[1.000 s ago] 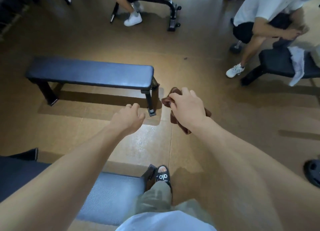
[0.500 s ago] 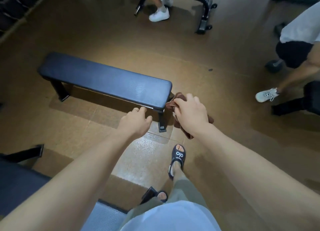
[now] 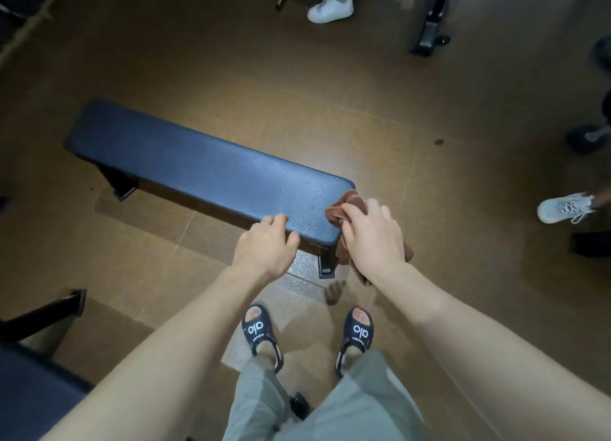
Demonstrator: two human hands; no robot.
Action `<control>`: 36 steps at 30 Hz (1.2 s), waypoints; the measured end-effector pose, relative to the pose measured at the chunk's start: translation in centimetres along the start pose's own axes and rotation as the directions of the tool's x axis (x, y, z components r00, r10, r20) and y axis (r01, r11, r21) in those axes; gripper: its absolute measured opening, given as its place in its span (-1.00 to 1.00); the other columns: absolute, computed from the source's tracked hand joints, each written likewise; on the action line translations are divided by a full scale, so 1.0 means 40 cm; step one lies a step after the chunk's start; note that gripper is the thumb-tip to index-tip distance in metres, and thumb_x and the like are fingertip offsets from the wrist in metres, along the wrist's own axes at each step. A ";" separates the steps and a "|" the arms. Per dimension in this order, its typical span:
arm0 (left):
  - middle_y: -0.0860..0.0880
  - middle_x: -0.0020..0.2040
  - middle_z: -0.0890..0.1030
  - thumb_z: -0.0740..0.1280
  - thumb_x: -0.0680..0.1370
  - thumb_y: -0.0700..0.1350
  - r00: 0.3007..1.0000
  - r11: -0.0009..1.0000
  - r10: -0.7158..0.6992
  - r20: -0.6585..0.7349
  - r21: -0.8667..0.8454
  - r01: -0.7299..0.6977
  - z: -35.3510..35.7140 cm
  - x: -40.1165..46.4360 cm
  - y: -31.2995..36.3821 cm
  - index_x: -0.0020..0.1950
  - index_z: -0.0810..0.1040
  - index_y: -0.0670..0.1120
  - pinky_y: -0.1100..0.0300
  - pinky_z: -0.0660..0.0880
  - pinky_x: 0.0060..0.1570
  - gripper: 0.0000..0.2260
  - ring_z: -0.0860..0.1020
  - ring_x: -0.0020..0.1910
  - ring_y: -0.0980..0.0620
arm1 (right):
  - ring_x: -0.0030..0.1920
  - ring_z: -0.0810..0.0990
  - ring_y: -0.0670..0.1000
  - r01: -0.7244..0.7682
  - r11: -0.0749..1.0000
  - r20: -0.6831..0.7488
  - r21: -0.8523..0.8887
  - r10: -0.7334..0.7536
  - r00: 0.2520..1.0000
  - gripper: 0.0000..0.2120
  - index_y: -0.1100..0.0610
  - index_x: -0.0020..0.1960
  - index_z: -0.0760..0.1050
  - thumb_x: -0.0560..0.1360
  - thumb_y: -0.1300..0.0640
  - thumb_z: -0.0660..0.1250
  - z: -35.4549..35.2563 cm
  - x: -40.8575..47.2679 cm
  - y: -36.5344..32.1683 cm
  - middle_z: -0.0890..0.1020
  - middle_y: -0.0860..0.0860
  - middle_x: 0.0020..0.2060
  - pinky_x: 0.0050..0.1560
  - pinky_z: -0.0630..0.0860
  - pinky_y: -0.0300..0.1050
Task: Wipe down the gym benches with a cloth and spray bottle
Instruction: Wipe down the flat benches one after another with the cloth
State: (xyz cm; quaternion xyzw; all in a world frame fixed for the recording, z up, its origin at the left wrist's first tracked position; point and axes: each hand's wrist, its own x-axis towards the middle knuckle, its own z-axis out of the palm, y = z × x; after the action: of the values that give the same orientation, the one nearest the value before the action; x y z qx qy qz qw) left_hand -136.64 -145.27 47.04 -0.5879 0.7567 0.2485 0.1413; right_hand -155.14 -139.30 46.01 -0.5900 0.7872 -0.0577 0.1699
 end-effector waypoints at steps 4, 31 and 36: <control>-0.15 0.39 0.51 0.08 0.70 0.08 0.998 0.998 0.058 -0.033 0.040 -0.057 0.053 0.184 -0.088 0.45 0.40 -0.09 -0.06 0.37 0.35 -0.60 0.47 0.35 -0.19 | 0.12 0.48 0.25 -0.051 0.998 -0.056 0.022 0.052 0.997 -0.69 0.06 0.34 0.54 0.63 0.06 0.26 0.168 0.123 -0.006 0.52 0.17 0.16 0.09 0.44 0.13; 0.02 0.37 0.54 0.18 0.68 0.02 0.689 0.869 0.456 -0.564 0.116 -0.480 0.763 0.974 -0.362 0.32 0.56 -0.07 -0.04 0.32 0.45 -0.68 0.45 0.37 0.01 | 0.49 0.33 0.19 0.048 0.979 -0.317 -0.197 -0.110 0.942 -0.48 -0.01 0.50 0.45 0.64 -0.09 -0.04 1.057 0.572 0.147 0.44 0.16 0.48 0.53 0.19 0.19; 0.03 0.38 0.53 0.19 0.68 0.01 0.699 0.865 0.462 -0.546 0.102 -0.492 0.761 0.974 -0.367 0.34 0.55 -0.06 -0.02 0.31 0.46 -0.70 0.45 0.39 0.03 | 0.55 0.27 0.18 0.123 0.972 -0.249 -0.199 -0.172 0.953 -0.50 0.01 0.54 0.40 0.66 -0.06 0.01 1.061 0.543 0.157 0.38 0.18 0.52 0.57 0.16 0.16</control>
State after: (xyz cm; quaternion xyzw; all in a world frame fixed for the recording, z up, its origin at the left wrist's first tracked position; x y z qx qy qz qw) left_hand -135.40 -163.41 -1.21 -0.4212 0.8837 0.1152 -0.1684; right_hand -151.93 -153.38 0.14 -0.6474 0.7583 -0.0764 0.0041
